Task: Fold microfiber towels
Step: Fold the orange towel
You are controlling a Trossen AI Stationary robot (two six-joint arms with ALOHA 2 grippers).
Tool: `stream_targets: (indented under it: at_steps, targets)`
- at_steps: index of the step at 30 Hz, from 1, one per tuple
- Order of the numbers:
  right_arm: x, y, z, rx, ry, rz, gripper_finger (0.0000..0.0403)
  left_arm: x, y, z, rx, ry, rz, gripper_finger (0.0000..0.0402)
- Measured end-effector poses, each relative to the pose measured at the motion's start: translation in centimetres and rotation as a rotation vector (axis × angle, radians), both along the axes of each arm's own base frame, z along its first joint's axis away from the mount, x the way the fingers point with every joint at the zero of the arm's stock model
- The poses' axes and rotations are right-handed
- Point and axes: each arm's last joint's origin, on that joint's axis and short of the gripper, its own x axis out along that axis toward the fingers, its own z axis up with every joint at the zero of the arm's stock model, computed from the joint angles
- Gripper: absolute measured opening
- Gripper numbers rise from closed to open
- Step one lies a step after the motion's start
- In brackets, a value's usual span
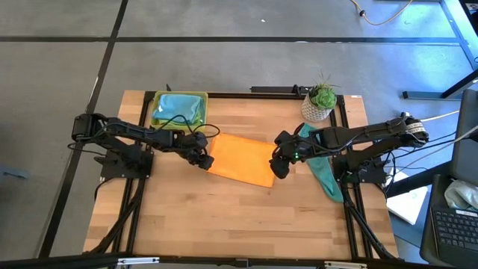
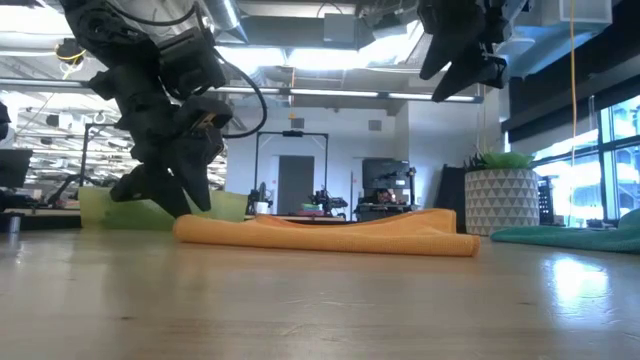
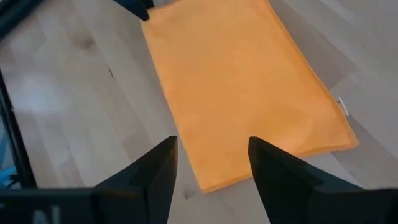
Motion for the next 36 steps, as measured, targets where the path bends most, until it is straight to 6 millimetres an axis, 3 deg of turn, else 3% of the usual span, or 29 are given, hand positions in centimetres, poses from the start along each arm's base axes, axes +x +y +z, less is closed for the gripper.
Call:
stream_targets:
  at_steps: [12, 23, 36]
  targets:
    - [-0.2, 0.0, -0.2, -0.02, 0.028, 0.021, 0.0199, -0.2, -0.1, -0.1, -0.008, 0.016, -0.033, 0.0123]
    - [-0.3, 0.0, -0.3, -0.038, 0.048, 0.043, 0.0199, -0.3, -0.1, -0.1, -0.003, 0.02, -0.069, 0.0005]
    - [-0.4, 0.0, -0.3, -0.054, 0.057, 0.063, 0.0199, -0.2, -1.8, 0.0, -0.061, 0.005, -0.172, 0.0]
